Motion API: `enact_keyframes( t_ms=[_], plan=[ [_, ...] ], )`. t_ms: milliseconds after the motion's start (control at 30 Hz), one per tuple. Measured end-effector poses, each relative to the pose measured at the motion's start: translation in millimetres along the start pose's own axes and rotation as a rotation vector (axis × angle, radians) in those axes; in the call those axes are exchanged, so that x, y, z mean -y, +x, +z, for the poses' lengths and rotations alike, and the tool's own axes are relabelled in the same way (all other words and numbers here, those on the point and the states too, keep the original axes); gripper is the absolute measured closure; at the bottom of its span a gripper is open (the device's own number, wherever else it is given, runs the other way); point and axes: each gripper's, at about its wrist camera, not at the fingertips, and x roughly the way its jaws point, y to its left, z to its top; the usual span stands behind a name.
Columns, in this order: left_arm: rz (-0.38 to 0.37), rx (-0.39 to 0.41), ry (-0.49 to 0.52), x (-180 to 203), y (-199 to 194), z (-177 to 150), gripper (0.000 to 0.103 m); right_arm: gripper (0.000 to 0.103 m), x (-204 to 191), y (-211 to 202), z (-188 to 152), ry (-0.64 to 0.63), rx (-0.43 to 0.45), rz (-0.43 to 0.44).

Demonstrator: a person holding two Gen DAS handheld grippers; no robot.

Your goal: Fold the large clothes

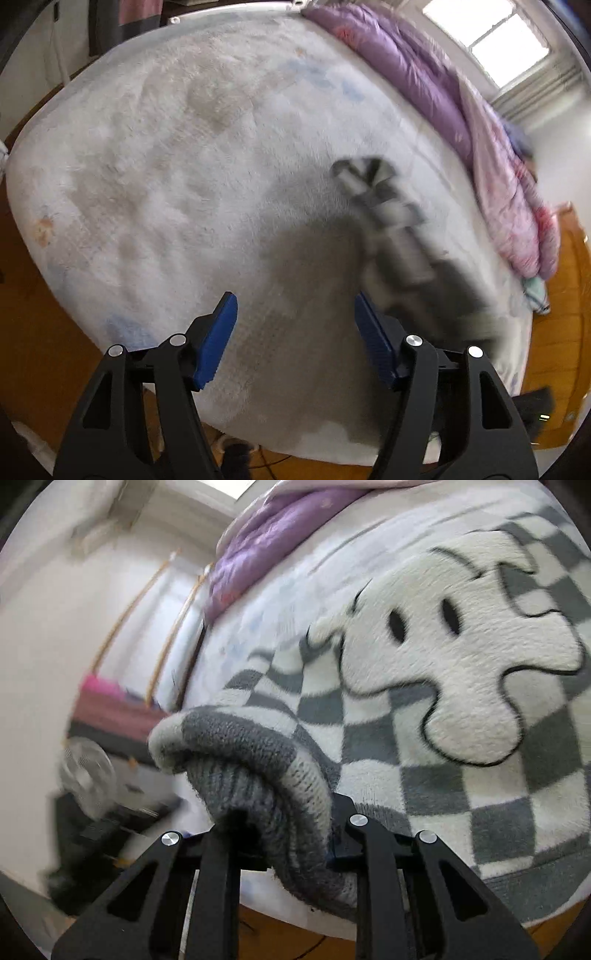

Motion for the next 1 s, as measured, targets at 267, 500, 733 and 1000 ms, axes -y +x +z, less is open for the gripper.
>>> enact_keyframes(
  t_ms=[267, 500, 733, 1000],
  plan=[
    [-0.060, -0.097, 0.130, 84, 45, -24, 0.036, 0.086, 51, -88, 37, 0.202, 0.171, 0.095],
    [-0.170, -0.134, 0.318, 180, 65, -62, 0.030, 0.087, 117, -162, 43, 0.362, 0.342, 0.067],
    [-0.192, -0.192, 0.407, 224, 92, -91, 0.028, 0.087, 198, -204, 17, 0.588, 0.426, 0.014],
    [-0.138, -0.285, 0.395, 240, 134, -104, 0.025, 0.083, 261, -203, 7, 0.691, 0.345, -0.124]
  ],
)
